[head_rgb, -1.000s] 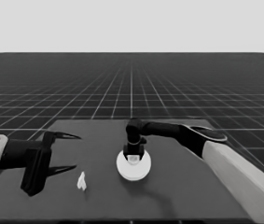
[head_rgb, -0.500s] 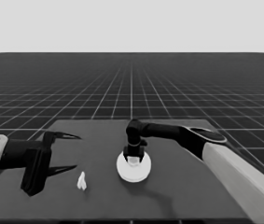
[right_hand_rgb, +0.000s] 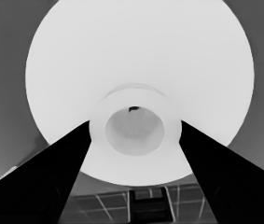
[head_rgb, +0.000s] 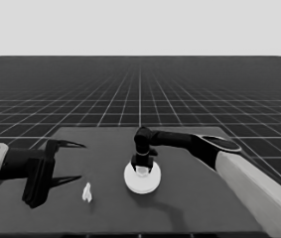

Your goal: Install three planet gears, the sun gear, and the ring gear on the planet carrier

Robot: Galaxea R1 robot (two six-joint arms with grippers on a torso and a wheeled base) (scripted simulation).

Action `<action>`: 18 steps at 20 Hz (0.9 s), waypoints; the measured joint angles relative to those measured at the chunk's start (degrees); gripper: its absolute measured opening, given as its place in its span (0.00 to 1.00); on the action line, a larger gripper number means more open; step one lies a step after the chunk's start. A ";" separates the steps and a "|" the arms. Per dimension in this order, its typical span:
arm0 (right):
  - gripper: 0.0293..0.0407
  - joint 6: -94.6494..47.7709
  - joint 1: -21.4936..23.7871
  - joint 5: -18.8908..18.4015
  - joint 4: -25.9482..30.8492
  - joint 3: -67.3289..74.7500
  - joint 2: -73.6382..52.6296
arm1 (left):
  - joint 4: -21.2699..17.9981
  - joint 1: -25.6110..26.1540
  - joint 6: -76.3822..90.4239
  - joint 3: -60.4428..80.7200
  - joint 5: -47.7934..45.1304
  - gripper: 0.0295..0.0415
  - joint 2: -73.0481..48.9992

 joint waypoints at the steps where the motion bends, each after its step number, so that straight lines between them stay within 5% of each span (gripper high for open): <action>1: 0.49 0.50 0.00 0.00 0.00 0.00 0.00 | 0.00 0.00 0.00 0.00 0.00 0.75 0.00; 18: 0.49 9.00 0.00 0.00 0.00 0.00 0.00 | 0.00 0.00 0.00 0.00 0.00 0.75 0.00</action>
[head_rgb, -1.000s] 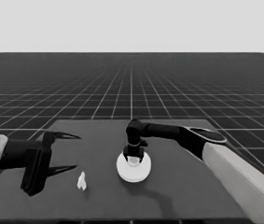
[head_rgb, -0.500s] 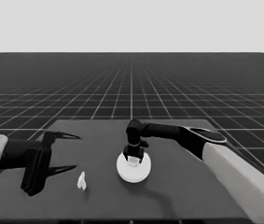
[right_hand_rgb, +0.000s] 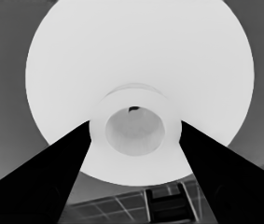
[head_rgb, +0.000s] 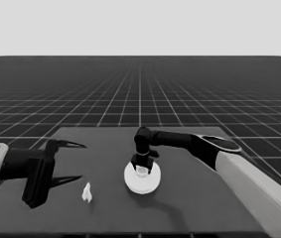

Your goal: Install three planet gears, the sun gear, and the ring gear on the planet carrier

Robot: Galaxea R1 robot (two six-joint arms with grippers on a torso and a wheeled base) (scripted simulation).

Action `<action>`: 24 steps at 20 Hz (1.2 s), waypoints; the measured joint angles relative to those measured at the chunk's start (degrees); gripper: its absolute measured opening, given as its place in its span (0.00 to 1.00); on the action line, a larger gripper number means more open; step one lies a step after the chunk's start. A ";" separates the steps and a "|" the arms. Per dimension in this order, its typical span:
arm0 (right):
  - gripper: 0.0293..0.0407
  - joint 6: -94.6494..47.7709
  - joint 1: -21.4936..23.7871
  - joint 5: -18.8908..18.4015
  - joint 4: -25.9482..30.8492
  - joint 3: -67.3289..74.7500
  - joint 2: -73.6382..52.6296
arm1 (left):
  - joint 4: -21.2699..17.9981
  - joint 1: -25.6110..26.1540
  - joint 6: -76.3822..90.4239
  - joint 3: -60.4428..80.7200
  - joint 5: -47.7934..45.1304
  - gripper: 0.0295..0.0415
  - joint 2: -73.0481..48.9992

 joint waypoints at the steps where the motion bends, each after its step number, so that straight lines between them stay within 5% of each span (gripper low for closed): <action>1: 0.49 0.50 0.00 0.00 0.00 0.00 0.00 | 0.00 0.00 0.00 0.00 0.00 0.75 0.00; 22: 0.49 11.00 0.00 0.00 0.00 0.00 0.00 | 0.00 0.00 0.00 0.00 0.00 0.75 0.00; 23: 0.71 11.30 0.02 0.00 0.00 0.00 0.00 | 0.00 0.00 0.00 0.00 0.00 0.75 0.00; 24: 0.78 11.47 0.04 0.01 0.00 0.00 0.01 | 0.00 0.00 0.00 0.00 0.00 0.75 0.00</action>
